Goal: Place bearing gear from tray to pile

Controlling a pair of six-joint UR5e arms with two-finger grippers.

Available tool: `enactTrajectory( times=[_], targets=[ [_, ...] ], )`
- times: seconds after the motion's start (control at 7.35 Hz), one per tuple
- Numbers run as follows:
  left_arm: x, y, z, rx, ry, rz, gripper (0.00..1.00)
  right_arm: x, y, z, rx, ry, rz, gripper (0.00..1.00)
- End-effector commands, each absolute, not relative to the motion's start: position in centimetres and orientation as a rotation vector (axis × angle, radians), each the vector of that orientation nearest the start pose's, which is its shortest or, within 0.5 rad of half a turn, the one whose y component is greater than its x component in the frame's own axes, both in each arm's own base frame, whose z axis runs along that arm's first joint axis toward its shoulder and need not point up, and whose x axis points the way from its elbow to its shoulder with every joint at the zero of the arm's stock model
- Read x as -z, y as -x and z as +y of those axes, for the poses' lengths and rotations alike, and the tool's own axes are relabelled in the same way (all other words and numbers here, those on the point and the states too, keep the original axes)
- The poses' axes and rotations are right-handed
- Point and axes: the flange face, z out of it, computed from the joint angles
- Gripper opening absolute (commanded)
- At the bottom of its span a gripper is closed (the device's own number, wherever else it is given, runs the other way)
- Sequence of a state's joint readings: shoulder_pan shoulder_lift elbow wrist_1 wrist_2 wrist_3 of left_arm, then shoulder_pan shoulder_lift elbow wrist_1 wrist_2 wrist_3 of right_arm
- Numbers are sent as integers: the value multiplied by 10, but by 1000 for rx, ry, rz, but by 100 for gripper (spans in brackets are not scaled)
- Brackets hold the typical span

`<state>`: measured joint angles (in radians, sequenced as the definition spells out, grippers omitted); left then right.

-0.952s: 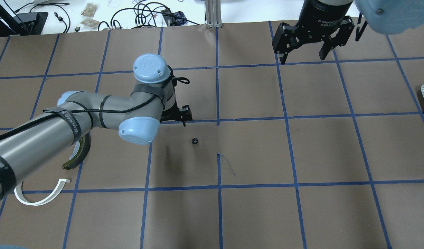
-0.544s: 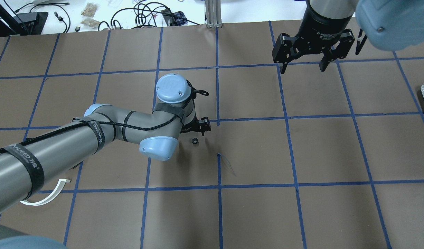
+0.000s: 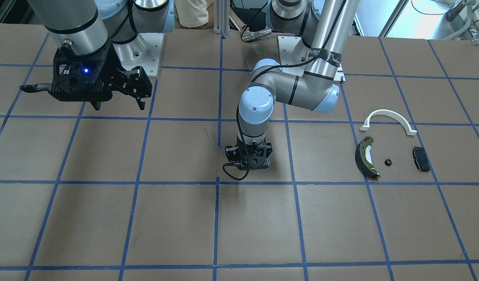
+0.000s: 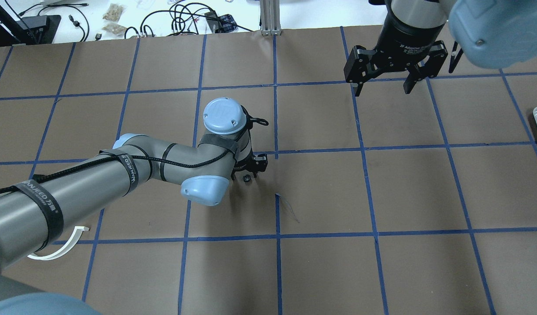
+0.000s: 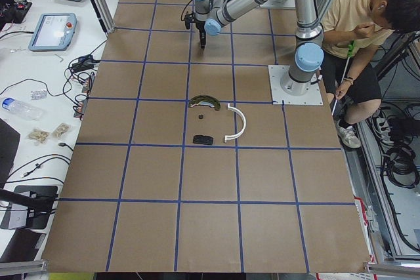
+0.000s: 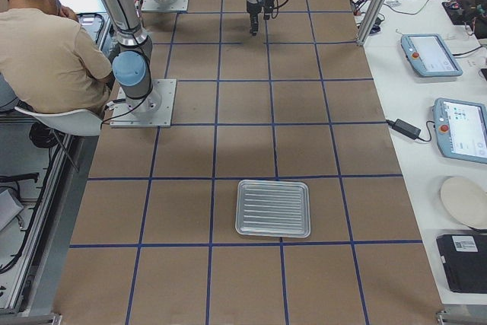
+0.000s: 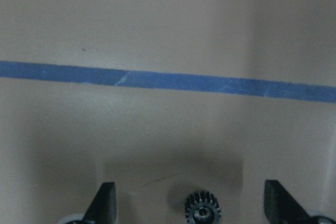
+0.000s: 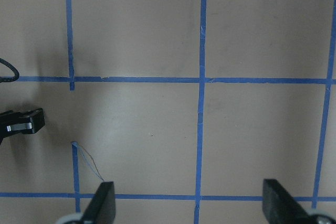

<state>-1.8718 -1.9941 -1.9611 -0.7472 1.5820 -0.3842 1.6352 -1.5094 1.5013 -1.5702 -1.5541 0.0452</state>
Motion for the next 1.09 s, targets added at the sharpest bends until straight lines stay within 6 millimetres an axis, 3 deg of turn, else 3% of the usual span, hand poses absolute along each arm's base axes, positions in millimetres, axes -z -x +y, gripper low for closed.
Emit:
enactTrajectory(
  times=[0.0, 0.27, 0.41, 0.68, 0.82, 0.95],
  targets=[
    [-170, 292, -479, 16, 126, 3151, 0, -490, -168, -509, 8, 31, 3123, 100],
    [-189, 281, -489, 54, 133, 3156, 0, -491, -168, -510, 11, 31, 3124, 100],
    [-208, 260, -507, 74, 109, 3153, 0, -492, -168, -509, 15, 31, 3124, 100],
    [-276, 149, -558, -216, 19, 3120, 0, -491, -168, -510, 20, 31, 3125, 100],
    [-306, 96, -574, -282, -26, 3084, 0, -491, -168, -510, 20, 31, 3127, 100],
    [-317, 42, -582, -298, -63, 3036, 0, -491, -168, -510, 20, 31, 3127, 100]
  ],
)
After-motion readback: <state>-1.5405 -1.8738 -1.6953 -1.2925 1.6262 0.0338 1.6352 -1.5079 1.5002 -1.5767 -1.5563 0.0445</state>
